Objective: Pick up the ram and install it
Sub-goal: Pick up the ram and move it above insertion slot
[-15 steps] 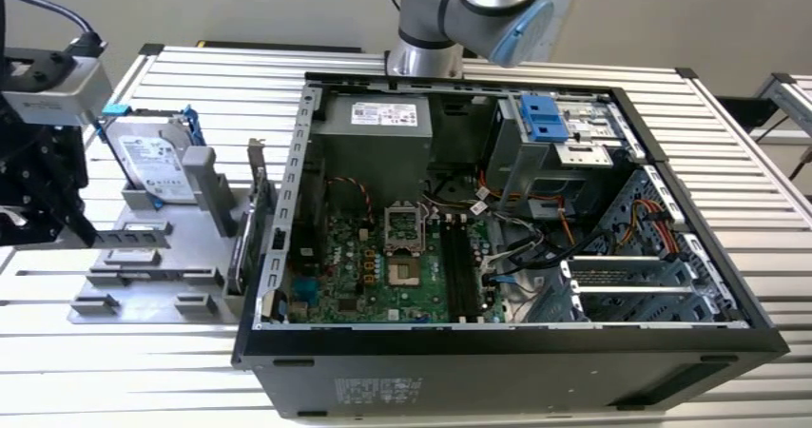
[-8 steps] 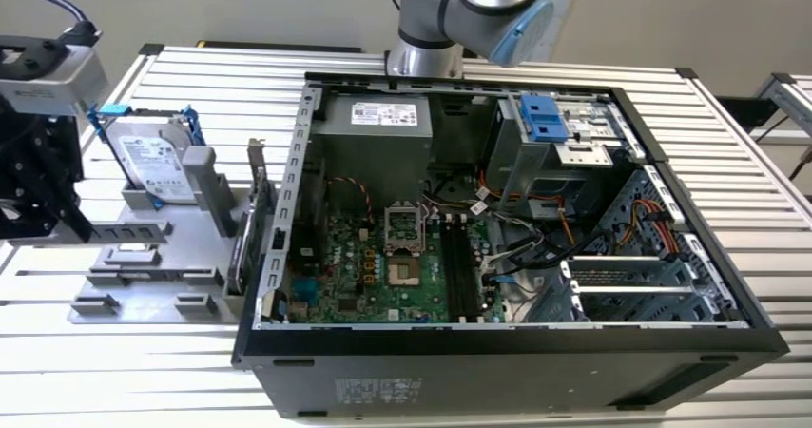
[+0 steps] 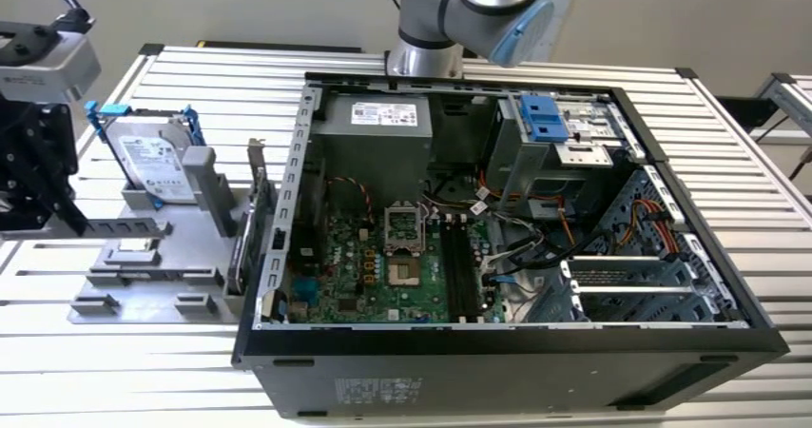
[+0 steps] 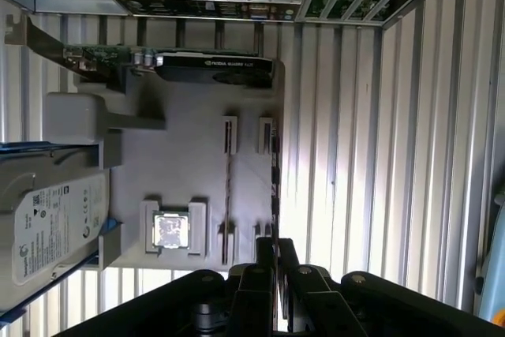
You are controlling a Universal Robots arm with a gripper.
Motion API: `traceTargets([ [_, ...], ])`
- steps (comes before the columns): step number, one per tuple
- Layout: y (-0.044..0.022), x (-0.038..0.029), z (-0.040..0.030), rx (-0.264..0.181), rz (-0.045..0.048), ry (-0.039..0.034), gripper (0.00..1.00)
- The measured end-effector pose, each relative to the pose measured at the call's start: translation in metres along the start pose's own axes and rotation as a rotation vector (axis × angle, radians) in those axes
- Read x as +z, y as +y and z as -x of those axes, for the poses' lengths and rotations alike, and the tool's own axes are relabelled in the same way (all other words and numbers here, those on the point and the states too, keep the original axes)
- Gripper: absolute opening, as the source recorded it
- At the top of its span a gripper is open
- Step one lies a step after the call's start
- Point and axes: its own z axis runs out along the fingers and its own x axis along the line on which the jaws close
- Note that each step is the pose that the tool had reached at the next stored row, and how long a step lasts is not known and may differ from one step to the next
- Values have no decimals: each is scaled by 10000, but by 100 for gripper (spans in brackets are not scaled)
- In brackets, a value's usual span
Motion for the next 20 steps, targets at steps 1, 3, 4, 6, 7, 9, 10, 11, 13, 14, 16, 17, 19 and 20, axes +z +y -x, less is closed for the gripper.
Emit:
traceTargets([
  [1,0,-11,0,0,0,0,0],
  [3,0,-32,0,0,0,0,0],
  [4,0,-42,0,0,0,0,0],
  [6,0,-63,0,0,0,0,0],
  [7,0,-75,1,0,-1,-1,0],
  [9,1,-95,1,0,0,0,0],
  [10,1,-106,1,0,0,0,0],
  [11,1,-117,1,0,1,-1,0],
  [13,1,-140,1,0,1,0,0],
  [14,1,-152,1,0,1,0,0],
  [16,1,-175,1,0,1,0,0],
  [17,1,-187,1,0,2,1,0],
  [19,1,-213,2,0,1,-1,0],
  [20,1,-225,2,0,0,-1,0],
])
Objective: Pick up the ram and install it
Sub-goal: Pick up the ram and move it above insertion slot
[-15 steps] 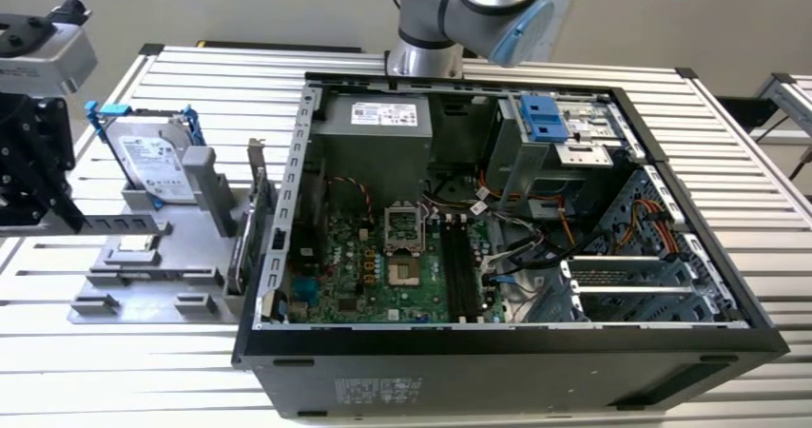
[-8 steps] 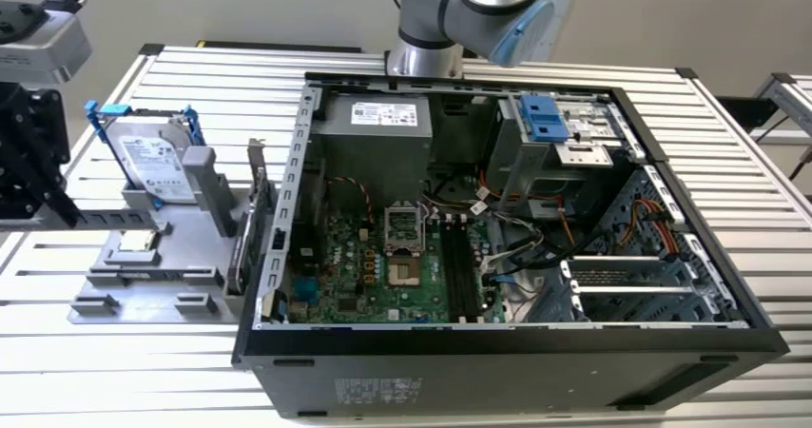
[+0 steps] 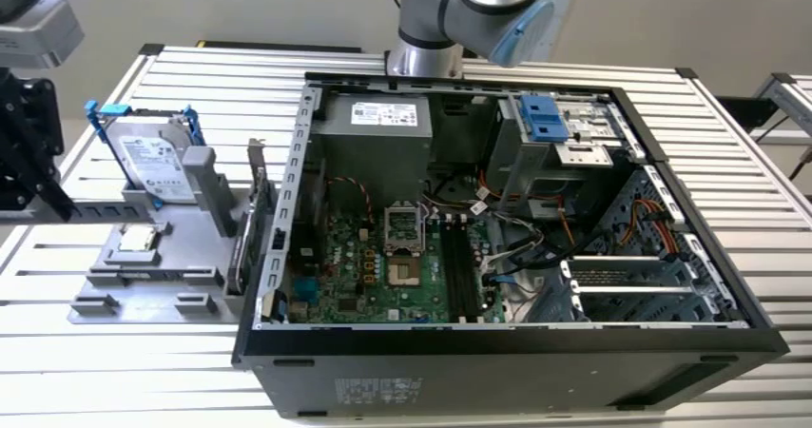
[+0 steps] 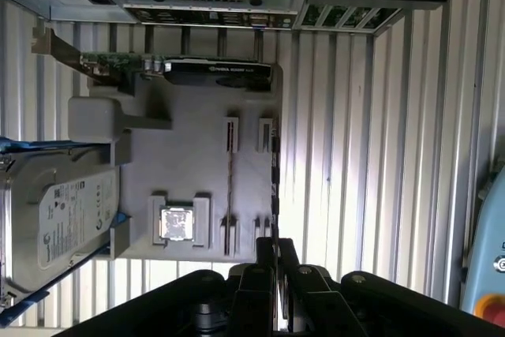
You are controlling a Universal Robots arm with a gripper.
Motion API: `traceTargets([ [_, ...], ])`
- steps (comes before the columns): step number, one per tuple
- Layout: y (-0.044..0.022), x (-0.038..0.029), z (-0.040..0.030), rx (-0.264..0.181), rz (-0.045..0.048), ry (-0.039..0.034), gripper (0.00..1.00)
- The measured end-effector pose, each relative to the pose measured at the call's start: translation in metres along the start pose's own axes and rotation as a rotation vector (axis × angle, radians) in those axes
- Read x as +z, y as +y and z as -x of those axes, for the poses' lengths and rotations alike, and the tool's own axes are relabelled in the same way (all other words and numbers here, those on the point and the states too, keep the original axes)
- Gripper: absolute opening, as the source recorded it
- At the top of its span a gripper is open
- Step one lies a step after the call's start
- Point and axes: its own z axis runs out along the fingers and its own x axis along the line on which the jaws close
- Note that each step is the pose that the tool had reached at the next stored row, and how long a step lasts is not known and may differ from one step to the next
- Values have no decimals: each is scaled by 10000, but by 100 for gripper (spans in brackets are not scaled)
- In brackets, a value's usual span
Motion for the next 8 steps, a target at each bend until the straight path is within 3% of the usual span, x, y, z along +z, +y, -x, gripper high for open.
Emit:
traceTargets([
  [8,1,-96,1,0,1,1,0],
])
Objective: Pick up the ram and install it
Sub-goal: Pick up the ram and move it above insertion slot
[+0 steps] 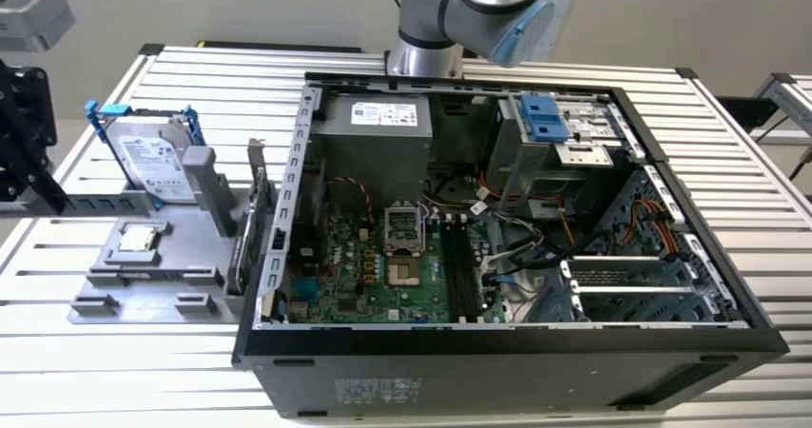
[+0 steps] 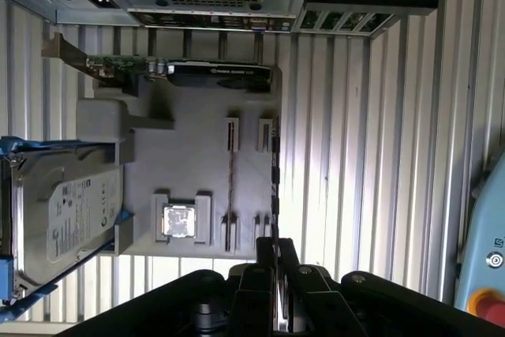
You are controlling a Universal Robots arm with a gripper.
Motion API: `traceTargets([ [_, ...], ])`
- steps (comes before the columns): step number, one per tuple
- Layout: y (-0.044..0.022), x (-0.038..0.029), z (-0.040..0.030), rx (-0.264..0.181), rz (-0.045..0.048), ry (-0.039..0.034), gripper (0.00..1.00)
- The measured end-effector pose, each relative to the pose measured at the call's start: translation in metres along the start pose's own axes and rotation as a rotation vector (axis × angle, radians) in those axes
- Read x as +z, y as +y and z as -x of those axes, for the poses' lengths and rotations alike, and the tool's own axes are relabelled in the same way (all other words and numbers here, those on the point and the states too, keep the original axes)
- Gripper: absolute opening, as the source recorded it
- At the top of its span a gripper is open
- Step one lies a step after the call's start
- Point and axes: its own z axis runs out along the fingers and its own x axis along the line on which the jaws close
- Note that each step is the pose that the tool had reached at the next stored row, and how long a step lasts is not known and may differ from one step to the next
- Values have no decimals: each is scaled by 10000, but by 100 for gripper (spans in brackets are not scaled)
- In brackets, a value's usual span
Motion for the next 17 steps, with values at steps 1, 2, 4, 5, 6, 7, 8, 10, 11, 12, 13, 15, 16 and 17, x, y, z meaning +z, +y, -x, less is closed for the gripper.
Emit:
traceTargets([
  [1,0,-13,0,0,0,0,0],
  [2,0,-24,0,0,-1,0,0],
  [4,0,-48,0,0,-1,-1,0],
  [5,0,-58,0,0,0,0,0],
  [6,0,-69,1,0,1,0,0],
  [7,1,-80,1,0,0,0,0],
  [8,1,-91,1,0,1,0,0],
  [10,1,-112,1,0,1,0,0],
  [11,1,-124,1,0,0,0,0],
  [12,1,-134,1,0,1,0,0],
  [13,1,-143,1,0,2,1,0],
  [15,1,-150,1,0,4,-6,0],
  [16,1,-150,1,-1,3,-6,0],
  [17,1,-150,1,0,3,-7,0],
])
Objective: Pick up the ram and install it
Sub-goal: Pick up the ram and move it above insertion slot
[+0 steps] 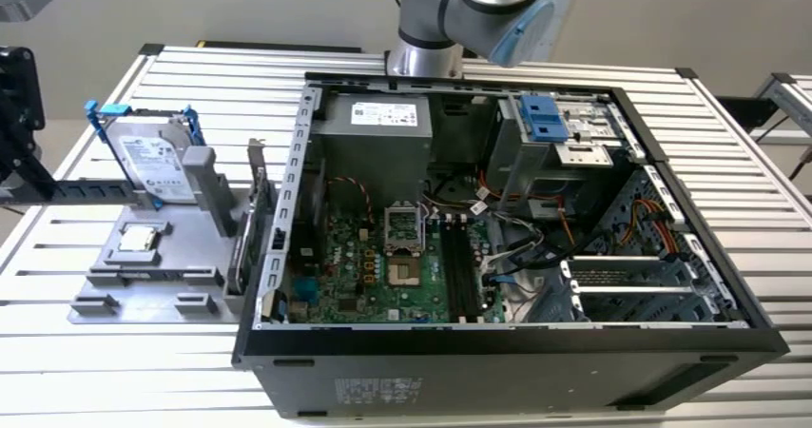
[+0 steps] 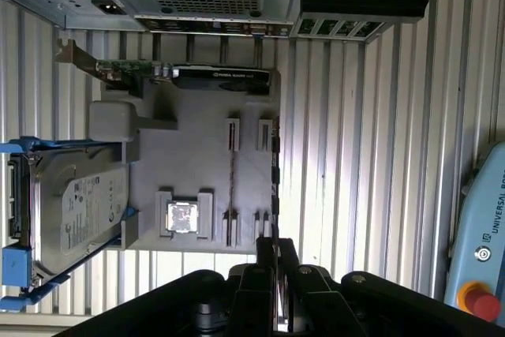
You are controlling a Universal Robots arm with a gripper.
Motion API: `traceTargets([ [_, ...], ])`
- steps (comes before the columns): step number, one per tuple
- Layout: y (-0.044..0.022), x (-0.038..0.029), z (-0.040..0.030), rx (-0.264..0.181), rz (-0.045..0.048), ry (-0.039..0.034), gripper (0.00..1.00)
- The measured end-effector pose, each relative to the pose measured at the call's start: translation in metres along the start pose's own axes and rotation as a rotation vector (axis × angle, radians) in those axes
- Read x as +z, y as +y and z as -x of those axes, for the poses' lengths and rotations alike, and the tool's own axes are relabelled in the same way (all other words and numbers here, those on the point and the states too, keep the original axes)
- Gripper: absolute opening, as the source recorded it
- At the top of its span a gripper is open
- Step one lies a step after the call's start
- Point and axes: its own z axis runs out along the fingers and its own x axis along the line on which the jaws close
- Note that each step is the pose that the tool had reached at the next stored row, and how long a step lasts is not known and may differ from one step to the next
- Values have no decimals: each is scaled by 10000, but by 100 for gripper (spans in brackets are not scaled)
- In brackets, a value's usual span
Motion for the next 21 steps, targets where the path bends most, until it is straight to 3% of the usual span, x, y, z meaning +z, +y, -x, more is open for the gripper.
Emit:
traceTargets([
  [5,32,-1,0,1,-3,-2,0],
  [21,326,2,6,0,-2,-2,0],
])
